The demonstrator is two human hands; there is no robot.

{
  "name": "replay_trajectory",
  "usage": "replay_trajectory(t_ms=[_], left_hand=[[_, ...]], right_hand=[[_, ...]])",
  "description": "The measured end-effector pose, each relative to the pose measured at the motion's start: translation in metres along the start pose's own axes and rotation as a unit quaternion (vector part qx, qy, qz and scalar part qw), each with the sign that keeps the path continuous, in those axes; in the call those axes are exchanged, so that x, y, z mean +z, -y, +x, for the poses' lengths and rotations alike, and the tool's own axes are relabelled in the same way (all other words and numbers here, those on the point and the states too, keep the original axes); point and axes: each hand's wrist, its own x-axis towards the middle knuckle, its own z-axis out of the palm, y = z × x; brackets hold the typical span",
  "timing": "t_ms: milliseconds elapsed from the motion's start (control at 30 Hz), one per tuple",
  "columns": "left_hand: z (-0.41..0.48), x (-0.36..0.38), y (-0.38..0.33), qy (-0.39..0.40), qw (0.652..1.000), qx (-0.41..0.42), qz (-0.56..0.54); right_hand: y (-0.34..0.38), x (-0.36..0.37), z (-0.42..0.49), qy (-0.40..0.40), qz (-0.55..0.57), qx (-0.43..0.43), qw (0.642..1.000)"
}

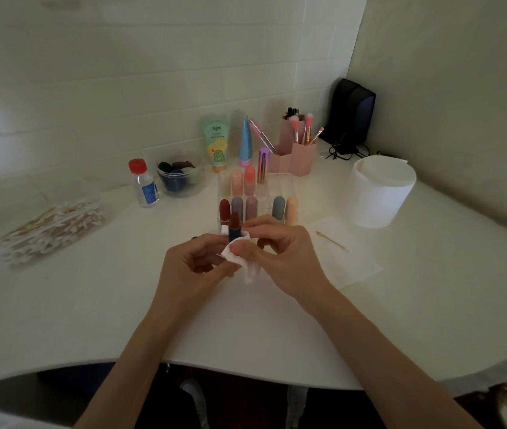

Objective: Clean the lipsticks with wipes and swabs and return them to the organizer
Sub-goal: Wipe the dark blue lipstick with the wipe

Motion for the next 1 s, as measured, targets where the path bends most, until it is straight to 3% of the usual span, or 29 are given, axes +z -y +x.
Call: replay_trajectory(t_ms=[233, 333, 533, 667, 1000], left_hand=[[-0.001, 0.006, -0.005, -0.048, 0.998, -0.027, -0.028], [0.000, 0.004, 0.001, -0.080, 0.996, -0.021, 0.027], [0.005, 0.013, 0.001, -0.110, 0.987, -0.002, 0.117], [0.012, 0.022, 0.003, -0.093, 0.975, -0.037, 0.196], [0.028, 0.037, 0.006, -0.090, 0.959, -0.093, 0.250]], right_hand=[[0.010, -0.018, 0.003, -0.024, 0.035, -0.003, 0.999], [0.011, -0.033, 0.006, -0.064, 0.065, 0.023, 0.996], [0.007, -0.053, 0.008, -0.050, 0.022, 0.101, 0.993], [0.006, -0.057, 0.009, -0.059, 0.009, 0.101, 0.993], [0.010, -0.059, 0.007, -0.024, -0.021, 0.087, 0.996]])
